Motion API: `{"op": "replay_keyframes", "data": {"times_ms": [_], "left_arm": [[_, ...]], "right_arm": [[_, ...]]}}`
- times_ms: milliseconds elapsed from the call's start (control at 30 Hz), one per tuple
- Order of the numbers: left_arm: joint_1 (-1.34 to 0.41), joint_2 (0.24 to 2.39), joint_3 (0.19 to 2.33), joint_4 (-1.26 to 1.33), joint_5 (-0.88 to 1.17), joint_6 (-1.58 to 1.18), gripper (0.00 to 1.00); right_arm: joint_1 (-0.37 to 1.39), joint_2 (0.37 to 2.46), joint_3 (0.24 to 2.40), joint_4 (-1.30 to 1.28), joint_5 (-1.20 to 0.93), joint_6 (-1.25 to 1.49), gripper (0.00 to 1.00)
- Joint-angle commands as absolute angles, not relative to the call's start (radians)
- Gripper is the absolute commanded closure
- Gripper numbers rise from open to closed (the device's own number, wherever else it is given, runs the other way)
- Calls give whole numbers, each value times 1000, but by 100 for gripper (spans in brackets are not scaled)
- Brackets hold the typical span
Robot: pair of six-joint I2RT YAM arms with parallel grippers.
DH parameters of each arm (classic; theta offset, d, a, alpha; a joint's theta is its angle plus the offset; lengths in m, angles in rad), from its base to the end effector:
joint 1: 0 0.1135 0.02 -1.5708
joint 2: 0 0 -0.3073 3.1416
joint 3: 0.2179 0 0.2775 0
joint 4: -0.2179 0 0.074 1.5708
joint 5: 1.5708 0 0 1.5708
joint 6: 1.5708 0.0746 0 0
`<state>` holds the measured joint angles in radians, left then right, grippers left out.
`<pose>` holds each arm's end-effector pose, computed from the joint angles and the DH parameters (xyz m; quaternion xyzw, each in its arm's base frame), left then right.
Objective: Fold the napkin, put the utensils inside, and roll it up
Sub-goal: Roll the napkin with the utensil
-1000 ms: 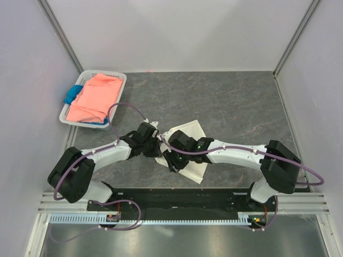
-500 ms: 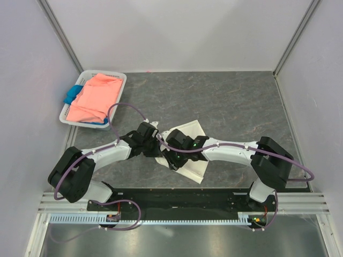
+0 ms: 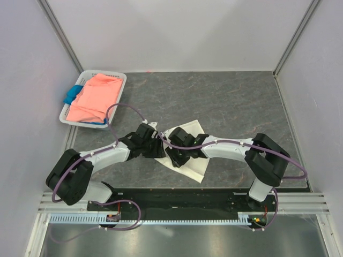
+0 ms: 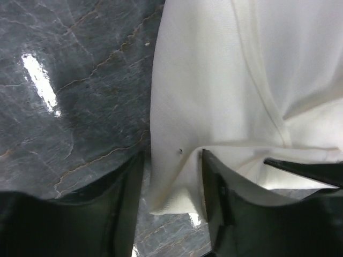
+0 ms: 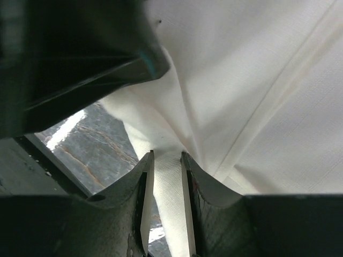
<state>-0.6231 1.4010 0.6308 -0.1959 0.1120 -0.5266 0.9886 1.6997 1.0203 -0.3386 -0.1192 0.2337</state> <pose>0.2294 -0.1751 0.1489 0.0626 0.9512 -0.2065 0.2205 0.2047 0.3271 0.1687 -0.3690 0.8867 0.2032 0.1902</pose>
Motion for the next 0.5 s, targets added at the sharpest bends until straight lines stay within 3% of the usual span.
{"op": "replay_keyframes", "data": {"times_ms": [0, 300, 467], "left_arm": [[-623, 1336, 591, -180, 40, -526, 33], [-620, 1152, 480, -124, -67, -577, 10], [-618, 1017, 361, -3, -5, -568, 7]], "right_arm": [[960, 1729, 989, -295, -135, 210, 66], [927, 1775, 953, -252, -196, 207, 69], [914, 1804, 954, -241, -225, 204, 69]]}}
